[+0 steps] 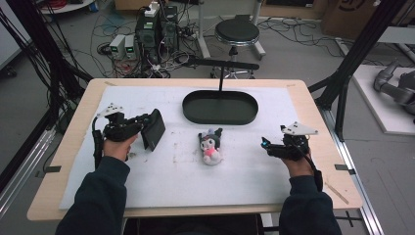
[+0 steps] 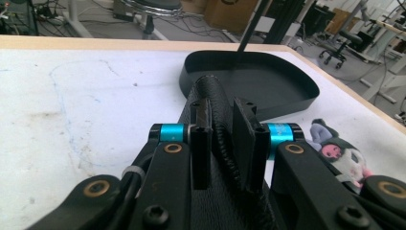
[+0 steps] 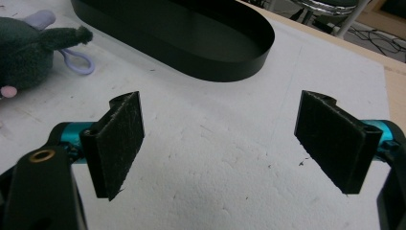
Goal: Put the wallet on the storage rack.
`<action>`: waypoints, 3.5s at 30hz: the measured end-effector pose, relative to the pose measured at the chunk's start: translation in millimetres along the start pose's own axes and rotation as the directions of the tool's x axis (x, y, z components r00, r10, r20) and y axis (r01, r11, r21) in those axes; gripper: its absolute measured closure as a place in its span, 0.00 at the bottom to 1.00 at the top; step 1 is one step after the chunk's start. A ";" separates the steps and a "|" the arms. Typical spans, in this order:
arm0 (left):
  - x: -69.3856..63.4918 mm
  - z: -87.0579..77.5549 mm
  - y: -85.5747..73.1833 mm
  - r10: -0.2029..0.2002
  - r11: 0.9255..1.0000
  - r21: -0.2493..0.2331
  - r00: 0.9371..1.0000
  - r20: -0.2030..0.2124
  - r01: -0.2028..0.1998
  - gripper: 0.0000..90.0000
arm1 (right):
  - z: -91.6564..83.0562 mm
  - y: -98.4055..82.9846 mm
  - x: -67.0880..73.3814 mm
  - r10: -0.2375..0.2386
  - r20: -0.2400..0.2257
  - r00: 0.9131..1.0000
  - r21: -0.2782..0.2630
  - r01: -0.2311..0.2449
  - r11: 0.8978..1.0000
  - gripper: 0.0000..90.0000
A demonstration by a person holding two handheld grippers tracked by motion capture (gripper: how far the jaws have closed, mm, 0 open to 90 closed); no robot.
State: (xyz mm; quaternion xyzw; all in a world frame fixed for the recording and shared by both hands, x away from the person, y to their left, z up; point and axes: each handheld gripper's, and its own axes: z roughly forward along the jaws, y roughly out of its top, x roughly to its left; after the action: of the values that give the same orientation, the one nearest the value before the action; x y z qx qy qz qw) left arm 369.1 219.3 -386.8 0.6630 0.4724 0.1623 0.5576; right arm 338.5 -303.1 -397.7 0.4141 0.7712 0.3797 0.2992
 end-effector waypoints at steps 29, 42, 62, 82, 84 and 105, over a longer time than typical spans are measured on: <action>-21.4 10.4 -9.9 0.230 0.969 0.125 0.963 -0.142 -0.213 0.28 | 0.8 0.2 1.2 -0.006 -0.010 1.000 0.004 0.006 1.000 0.20; -14.5 11.8 -15.9 0.204 0.972 0.145 0.971 -0.128 -0.185 0.86 | 0.6 0.2 0.8 -0.001 -0.010 1.000 0.003 0.002 1.000 0.20; -40.0 58.4 72.3 0.283 0.959 0.024 0.959 0.003 -0.283 0.86 | -1.4 1.0 -3.9 0.021 -0.017 1.000 -0.024 -0.021 0.999 0.20; -59.5 174.8 72.4 0.403 0.911 0.105 0.915 -0.021 -0.399 0.86 | -2.2 0.2 -11.4 0.061 -0.039 0.997 -0.051 -0.063 0.997 0.20; -56.3 180.3 69.8 0.387 0.918 0.103 0.921 -0.036 -0.382 0.86 | -2.6 0.0 -11.8 0.062 -0.041 0.997 -0.050 -0.064 0.997 0.20; -60.6 221.8 45.5 0.351 0.925 0.178 0.935 -0.057 -0.337 0.77 | -6.6 0.1 -12.3 0.070 -0.040 0.997 -0.068 -0.073 0.995 0.20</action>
State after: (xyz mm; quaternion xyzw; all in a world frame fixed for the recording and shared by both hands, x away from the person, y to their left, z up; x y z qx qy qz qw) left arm 523.6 43.6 -399.5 0.7718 0.3843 0.2469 0.4424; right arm 339.4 -316.0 -392.3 0.4236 0.7476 0.4247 0.2850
